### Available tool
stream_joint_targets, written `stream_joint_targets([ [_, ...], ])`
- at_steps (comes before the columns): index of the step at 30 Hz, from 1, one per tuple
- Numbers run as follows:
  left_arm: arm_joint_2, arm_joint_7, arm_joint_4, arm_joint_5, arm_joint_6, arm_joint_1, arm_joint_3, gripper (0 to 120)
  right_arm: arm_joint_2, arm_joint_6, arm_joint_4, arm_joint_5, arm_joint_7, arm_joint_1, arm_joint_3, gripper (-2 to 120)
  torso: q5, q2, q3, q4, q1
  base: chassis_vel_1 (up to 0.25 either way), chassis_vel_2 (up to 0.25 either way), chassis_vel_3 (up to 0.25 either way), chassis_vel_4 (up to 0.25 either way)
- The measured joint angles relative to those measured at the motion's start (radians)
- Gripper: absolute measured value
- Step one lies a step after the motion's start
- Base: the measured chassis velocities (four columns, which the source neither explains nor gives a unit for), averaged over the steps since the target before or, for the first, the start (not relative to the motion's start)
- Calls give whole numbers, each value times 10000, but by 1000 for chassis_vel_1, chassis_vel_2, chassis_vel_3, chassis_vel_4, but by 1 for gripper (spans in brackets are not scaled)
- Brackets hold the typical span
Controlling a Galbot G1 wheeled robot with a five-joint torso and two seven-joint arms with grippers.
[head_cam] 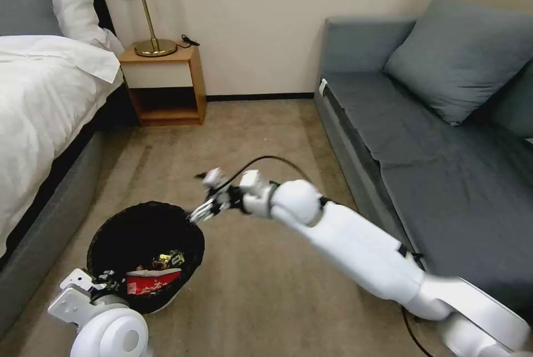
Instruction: Pick up the trash bin, then pick up the garbage on the floor and place it into the trash bin.
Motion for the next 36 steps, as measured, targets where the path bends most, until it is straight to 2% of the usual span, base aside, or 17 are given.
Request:
stream_joint_targets([
  [2, -5, 1, 29, 0, 0, 0, 52, 0, -195, -1, 344, 122, 620, -616, 650, 100, -1, 0, 0, 2, 0, 0, 0, 0, 0],
  [3, -5, 1, 29, 0, 0, 0, 52, 0, -195, -1, 344, 122, 620, -616, 650, 100, -1, 0, 0, 2, 0, 0, 0, 0, 0],
  [7, 12, 1, 65, 17, 0, -10, 141, 0, -680, 77, 1101, 573, 2335, -2075, 1941, 100, -1, 0, -1, 0, 0, 0, 0, 0, 0],
  [14, 38, 1, 84, 41, 0, -1, 223, 0, -1245, 779, 1438, 692, 3569, -3522, 2916, 100, 1, 1, -1, 0, 0, 0, 0, 0, 0],
  [17, 54, 1, 115, 46, 0, -21, 232, 0, -1404, 1408, 1600, 880, 4537, -4478, 3393, 100, -1, 0, -1, 1, 0, 0, 0, 0, 0],
  [19, 53, 1, 124, 48, -1, -22, 235, 0, -1411, 1588, 1644, 894, 4726, -4719, 3485, 100, -1, 0, -1, 1, 0, 0, 0, 0, 0],
  [23, 58, 0, 191, 58, -8, -45, 275, 0, -1443, 2803, 1835, 875, 5836, -6020, 3669, 100, 0, 0, -1, -1, -1, 0, 0, 0, 0],
  [24, 58, 0, 191, 58, -8, -45, 275, 0, -1443, 2803, 1835, 875, 5836, -6020, 3669, 100, 0, 0, -1, -1, -1, 0, 0, 0, 0],
  [27, 52, 1, 207, 60, -9, -88, 315, 0, -1264, 3646, 1818, 441, 5990, -6616, 3834, 100, 0, 1, -1, 1, 0, 0, 0, 0, 0],
  [33, 46, 0, 211, 61, -9, -78, 330, 0, -1176, 3943, 1844, 236, 5962, -6925, 3949, 100, -1, 0, -1, 2, 0, 0, 0, 0, 0],
  [36, 117, 0, 239, 61, -9, -63, 317, 0, -1104, 4409, 1947, -90, 5784, -7440, 4168, 100, -4, 1, -1, 0, 0, 0, 0, 0, 0],
])
